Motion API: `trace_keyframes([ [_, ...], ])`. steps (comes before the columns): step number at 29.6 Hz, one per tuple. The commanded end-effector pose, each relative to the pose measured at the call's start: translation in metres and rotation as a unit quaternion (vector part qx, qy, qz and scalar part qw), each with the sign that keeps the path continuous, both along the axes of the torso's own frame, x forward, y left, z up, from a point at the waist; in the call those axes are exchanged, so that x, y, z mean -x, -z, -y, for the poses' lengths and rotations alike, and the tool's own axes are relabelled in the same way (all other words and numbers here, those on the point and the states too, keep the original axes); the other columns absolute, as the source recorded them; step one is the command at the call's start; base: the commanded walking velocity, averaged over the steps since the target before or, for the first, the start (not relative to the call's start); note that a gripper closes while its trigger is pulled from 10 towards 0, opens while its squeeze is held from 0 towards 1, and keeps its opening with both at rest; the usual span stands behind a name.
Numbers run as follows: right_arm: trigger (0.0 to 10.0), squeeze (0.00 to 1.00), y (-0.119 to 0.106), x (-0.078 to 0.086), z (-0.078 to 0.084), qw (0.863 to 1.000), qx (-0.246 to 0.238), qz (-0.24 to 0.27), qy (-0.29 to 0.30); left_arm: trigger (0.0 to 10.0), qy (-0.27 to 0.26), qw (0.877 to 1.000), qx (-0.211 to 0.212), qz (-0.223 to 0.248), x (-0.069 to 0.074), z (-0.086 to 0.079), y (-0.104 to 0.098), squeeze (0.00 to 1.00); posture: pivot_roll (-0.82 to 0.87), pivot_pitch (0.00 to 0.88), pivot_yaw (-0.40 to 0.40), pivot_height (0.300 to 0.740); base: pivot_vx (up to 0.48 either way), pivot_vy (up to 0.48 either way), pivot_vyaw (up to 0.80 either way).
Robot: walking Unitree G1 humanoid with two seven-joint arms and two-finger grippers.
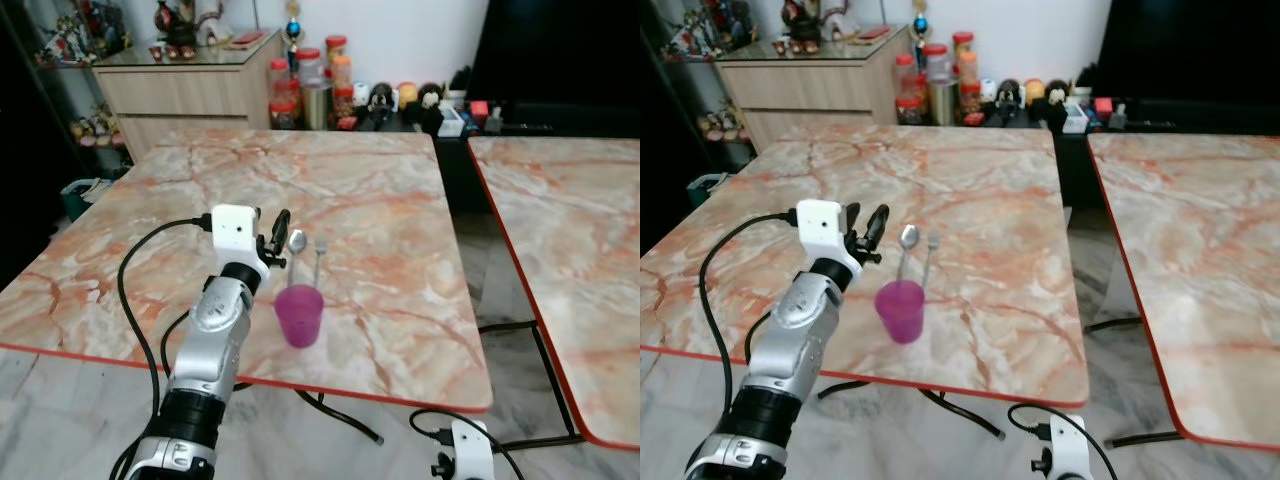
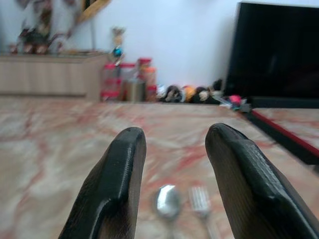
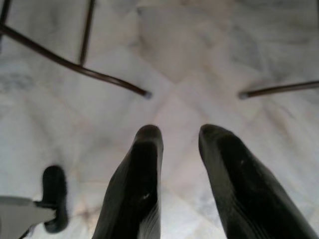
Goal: Setting the table
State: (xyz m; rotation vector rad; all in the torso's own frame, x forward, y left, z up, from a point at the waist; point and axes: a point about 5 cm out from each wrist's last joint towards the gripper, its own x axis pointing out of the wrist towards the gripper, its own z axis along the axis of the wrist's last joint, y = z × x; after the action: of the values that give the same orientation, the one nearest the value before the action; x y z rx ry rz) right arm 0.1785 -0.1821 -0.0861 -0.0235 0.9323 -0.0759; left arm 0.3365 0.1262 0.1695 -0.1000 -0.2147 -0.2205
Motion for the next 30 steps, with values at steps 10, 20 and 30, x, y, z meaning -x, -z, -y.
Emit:
trace_keyframes([
  [10,10.0,0.0,-0.001,-0.002,-0.002,1.0,-0.003,0.002,0.0,10.0,0.118,0.99,-0.016,-0.073,0.025,-0.01,0.023,0.0,0.03,0.0,0.009,0.74,0.0,0.0,0.0],
  [20,10.0,0.0,-0.001,-0.002,-0.003,1.0,-0.003,0.002,0.0,10.0,0.163,0.979,-0.064,-0.104,0.028,-0.004,0.027,0.0,0.03,0.0,0.01,0.74,0.0,0.0,0.0],
  [30,10.0,0.0,0.0,-0.001,-0.003,1.0,-0.005,0.002,0.004,10.0,0.205,0.967,-0.059,-0.138,0.03,0.025,0.036,0.91,0.02,0.0,0.013,0.74,0.0,0.0,0.0],
])
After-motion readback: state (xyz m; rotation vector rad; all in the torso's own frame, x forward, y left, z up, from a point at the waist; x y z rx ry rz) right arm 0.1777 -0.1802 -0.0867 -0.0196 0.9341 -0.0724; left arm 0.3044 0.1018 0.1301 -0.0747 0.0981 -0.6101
